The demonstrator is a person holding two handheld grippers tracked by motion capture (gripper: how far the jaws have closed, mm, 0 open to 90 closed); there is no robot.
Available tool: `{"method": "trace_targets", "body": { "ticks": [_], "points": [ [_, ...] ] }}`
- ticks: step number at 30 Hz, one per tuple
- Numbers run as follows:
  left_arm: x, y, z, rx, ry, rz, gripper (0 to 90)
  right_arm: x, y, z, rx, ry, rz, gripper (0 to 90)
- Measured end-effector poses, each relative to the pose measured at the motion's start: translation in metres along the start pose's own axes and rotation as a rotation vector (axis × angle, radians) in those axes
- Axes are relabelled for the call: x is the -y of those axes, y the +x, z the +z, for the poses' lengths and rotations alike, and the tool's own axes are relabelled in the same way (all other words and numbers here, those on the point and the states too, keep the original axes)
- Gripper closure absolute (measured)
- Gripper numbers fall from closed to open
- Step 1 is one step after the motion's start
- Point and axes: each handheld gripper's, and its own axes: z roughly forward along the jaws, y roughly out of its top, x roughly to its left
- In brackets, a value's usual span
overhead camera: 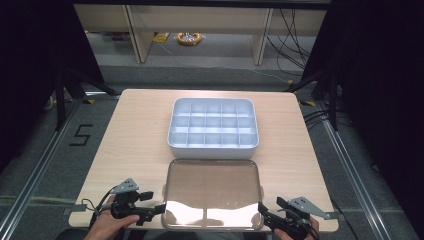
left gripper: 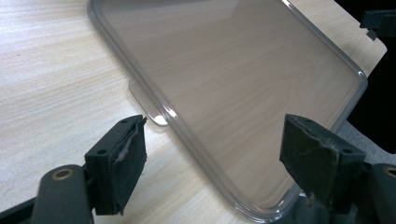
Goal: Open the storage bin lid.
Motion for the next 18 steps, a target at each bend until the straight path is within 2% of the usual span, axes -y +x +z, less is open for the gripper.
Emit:
{"method": "trace_targets", "body": {
  "ticks": [1,2,3,4,5,6,7,9,11,13,14,15,16,17,18],
  "points": [
    [0.001,-0.001,-0.001,-0.001,0.001,-0.002,22.2,0.001,0.0,0.0,0.005,-0.014,-0.007,25.6],
    [0.001,-0.002,-0.002,0.001,0.011,0.006,22.2,0.002,0.0,-0.001,0.012,-0.005,-0.005,25.6],
    [0.001,-0.003,-0.002,0.001,0.01,0.008,22.2,0.002,0.0,-0.002,0.0,-0.006,-0.006,25.5],
    [0.001,-0.004,-0.002,0.004,0.006,0.003,22.3,0.003,0.001,-0.005,0.018,0.008,0.017,25.4],
    [0.002,-0.006,-0.002,0.009,0.018,-0.008,22.3,0.003,0.0,-0.007,0.034,0.019,-0.002,25.3],
    [0.002,-0.006,-0.002,0.01,0.017,-0.005,22.3,0.005,0.0,-0.006,0.007,-0.015,0.021,25.3],
    [0.002,-0.007,-0.002,0.013,0.025,-0.001,22.3,0.005,-0.001,-0.007,-0.007,-0.015,0.022,25.2],
    [0.002,-0.007,-0.002,0.014,0.032,-0.002,22.3,0.006,0.0,-0.009,0.02,-0.003,0.016,25.1],
    [0.002,-0.007,-0.002,0.013,0.031,-0.002,22.5,0.006,0.0,-0.01,0.017,-0.013,0.025,25.1],
    [0.003,-0.006,-0.001,0.004,0.019,-0.001,22.5,0.005,-0.003,-0.01,0.015,-0.02,0.007,25.2],
    [0.002,-0.007,-0.002,-0.011,0.025,-0.004,22.5,0.005,0.0,-0.01,-0.008,-0.015,0.049,25.2],
    [0.003,-0.007,-0.002,-0.009,0.026,-0.004,22.5,0.005,-0.002,-0.01,0.018,-0.019,0.015,25.2],
    [0.002,-0.006,-0.001,0.011,0.03,-0.004,22.5,0.005,-0.002,-0.009,0.024,-0.015,0.016,25.2],
    [0.002,-0.007,-0.001,0.011,0.031,-0.005,22.5,0.005,-0.003,-0.009,0.011,-0.009,0.012,25.2],
    [0.002,-0.007,-0.001,0.011,0.031,-0.005,22.5,0.005,-0.003,-0.009,0.023,-0.009,0.019,25.3]
  ]
}}
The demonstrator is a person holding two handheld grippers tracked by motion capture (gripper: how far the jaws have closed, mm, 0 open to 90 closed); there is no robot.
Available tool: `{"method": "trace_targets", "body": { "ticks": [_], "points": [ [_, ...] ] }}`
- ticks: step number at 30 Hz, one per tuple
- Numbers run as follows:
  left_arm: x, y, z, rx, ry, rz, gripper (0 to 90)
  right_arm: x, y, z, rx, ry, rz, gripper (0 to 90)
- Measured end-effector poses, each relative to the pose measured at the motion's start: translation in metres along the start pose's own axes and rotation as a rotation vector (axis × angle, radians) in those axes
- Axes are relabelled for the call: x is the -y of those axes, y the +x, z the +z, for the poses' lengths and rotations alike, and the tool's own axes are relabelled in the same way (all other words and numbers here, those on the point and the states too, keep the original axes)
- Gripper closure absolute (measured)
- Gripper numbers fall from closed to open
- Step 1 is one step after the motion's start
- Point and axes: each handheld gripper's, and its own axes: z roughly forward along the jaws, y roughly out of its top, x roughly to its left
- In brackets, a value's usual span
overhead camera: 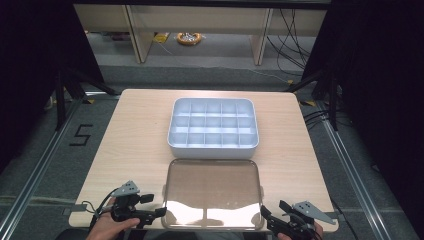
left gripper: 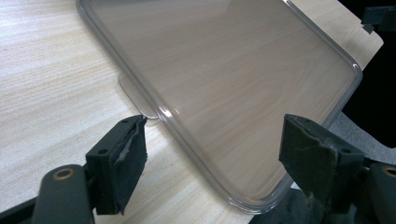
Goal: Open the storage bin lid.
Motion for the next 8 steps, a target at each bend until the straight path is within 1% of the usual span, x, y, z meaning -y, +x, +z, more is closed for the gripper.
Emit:
{"method": "trace_targets", "body": {
  "ticks": [1,4,6,8],
  "points": [
    [0.0,0.0001,0.0001,0.002,0.005,0.001,22.5,0.0,-0.0006,0.0001,0.0,0.001,-0.002,25.3],
    [0.0008,0.0002,0.001,-0.002,0.004,0.004,22.5,0.0,0.0004,-0.0004,-0.016,0.005,0.022,25.4],
    [0.0009,0.0002,0.0015,0.001,0.005,0.002,22.5,0.0004,-0.001,0.0016,-0.008,0.003,0.011,25.4],
    [0.0009,0.0003,0.0017,0.005,0.009,-0.004,22.5,0.0003,-0.0023,0.0018,-0.011,0.009,0.002,25.4]
  ]
}}
